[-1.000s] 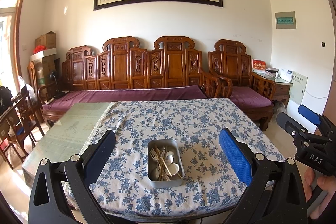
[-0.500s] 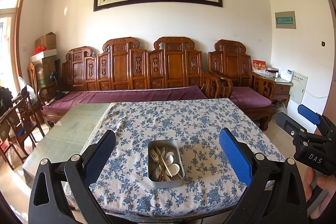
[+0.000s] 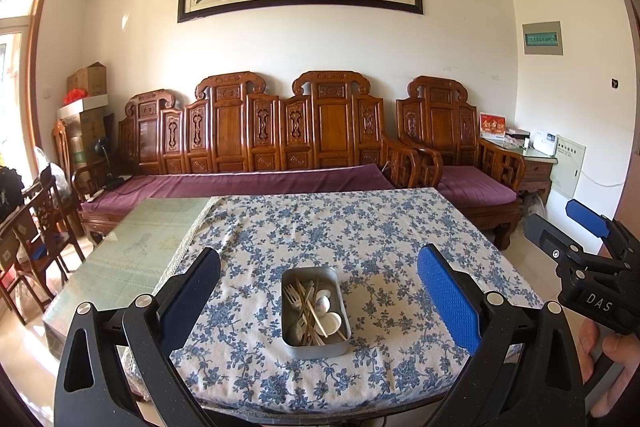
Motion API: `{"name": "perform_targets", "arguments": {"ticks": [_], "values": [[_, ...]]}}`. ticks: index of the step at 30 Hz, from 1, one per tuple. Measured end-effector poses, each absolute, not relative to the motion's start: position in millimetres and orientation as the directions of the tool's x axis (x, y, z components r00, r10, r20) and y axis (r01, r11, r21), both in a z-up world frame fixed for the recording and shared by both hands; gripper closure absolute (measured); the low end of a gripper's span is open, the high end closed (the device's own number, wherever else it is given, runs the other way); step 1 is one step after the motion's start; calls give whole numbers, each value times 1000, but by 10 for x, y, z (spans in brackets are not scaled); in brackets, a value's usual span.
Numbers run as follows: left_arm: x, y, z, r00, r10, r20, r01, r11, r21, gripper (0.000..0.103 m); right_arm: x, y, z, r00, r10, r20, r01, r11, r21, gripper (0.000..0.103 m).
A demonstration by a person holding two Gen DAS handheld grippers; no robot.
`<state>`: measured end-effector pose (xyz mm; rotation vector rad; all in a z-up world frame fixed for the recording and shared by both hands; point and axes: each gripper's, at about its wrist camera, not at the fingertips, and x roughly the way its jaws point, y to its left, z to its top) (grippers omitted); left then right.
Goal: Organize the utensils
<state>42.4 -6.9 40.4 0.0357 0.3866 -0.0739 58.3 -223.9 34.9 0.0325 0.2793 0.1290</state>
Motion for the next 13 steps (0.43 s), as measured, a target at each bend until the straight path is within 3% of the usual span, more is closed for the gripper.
{"name": "perform_targets", "arguments": {"ticks": [13], "values": [[416, -53, 426, 924, -70, -375, 83, 996, 20, 8, 580, -2231, 351, 953, 132, -272, -123, 991, 50, 3]]}}
